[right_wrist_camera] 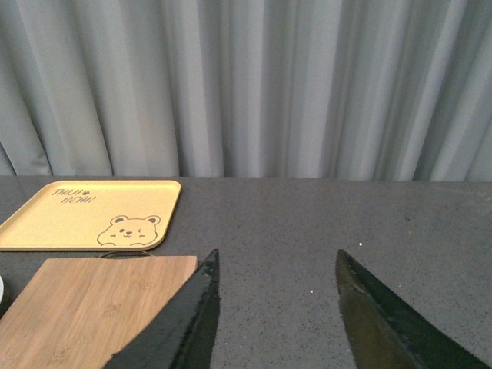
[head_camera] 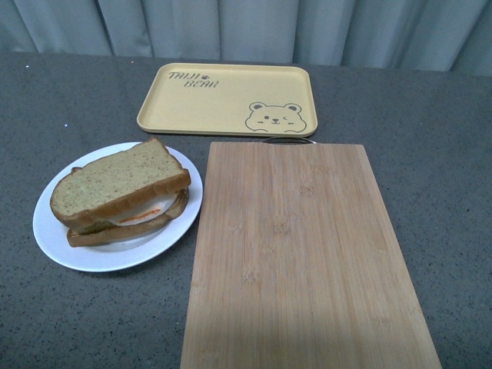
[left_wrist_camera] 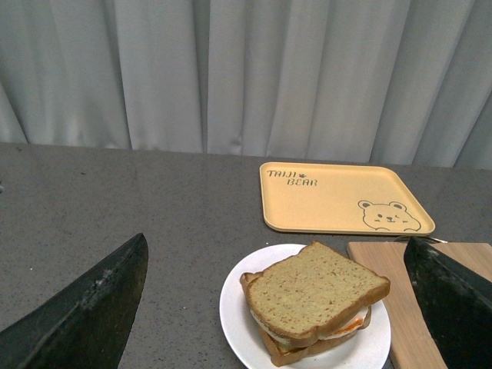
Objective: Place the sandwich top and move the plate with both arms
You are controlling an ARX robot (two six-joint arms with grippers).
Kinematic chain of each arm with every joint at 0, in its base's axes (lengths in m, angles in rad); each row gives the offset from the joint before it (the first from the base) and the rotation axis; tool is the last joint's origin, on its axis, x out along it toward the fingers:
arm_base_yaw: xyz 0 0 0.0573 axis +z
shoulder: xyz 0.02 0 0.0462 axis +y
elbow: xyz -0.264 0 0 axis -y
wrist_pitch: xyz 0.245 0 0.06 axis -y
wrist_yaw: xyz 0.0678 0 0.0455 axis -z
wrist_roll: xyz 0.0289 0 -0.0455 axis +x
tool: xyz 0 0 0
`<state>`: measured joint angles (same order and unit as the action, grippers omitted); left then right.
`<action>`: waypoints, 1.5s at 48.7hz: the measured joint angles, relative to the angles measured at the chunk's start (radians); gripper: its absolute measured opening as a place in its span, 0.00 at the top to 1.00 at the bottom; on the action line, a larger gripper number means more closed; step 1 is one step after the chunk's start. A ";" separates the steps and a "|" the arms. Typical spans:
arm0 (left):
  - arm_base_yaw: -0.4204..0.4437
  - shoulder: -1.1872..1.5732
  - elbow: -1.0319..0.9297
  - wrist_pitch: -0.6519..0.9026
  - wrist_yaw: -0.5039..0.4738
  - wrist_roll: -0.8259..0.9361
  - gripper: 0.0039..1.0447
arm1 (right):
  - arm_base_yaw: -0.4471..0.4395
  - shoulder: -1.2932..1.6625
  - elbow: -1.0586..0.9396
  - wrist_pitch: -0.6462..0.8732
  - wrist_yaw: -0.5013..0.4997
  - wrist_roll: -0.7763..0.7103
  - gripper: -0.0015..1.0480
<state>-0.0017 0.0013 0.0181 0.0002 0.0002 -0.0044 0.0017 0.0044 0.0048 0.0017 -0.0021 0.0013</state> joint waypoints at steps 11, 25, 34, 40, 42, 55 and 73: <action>0.000 0.000 0.000 0.000 0.000 0.000 0.06 | 0.000 0.000 0.000 0.000 0.000 0.000 0.08; -0.017 0.645 0.126 0.069 0.101 -0.381 0.06 | 0.000 0.000 0.000 0.000 0.000 0.000 0.09; -0.024 1.141 0.213 0.325 0.172 -0.576 0.06 | 0.000 0.000 0.000 0.000 0.000 0.000 0.09; 0.000 1.425 0.283 0.388 0.219 -0.667 0.06 | 0.000 0.000 0.000 0.000 0.000 0.000 0.09; 0.005 1.467 0.295 0.393 0.223 -0.683 0.06 | 0.000 0.000 0.000 0.000 0.000 0.000 0.09; 0.069 1.679 0.380 0.420 0.266 -0.771 0.06 | 0.000 0.000 0.000 0.000 0.000 0.000 0.09; 0.181 1.855 0.442 0.454 0.334 -1.019 0.06 | 0.000 0.000 0.000 0.000 0.000 0.000 0.09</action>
<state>0.1791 1.8565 0.4599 0.4545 0.3340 -1.0233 0.0017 0.0044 0.0048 0.0017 -0.0021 0.0017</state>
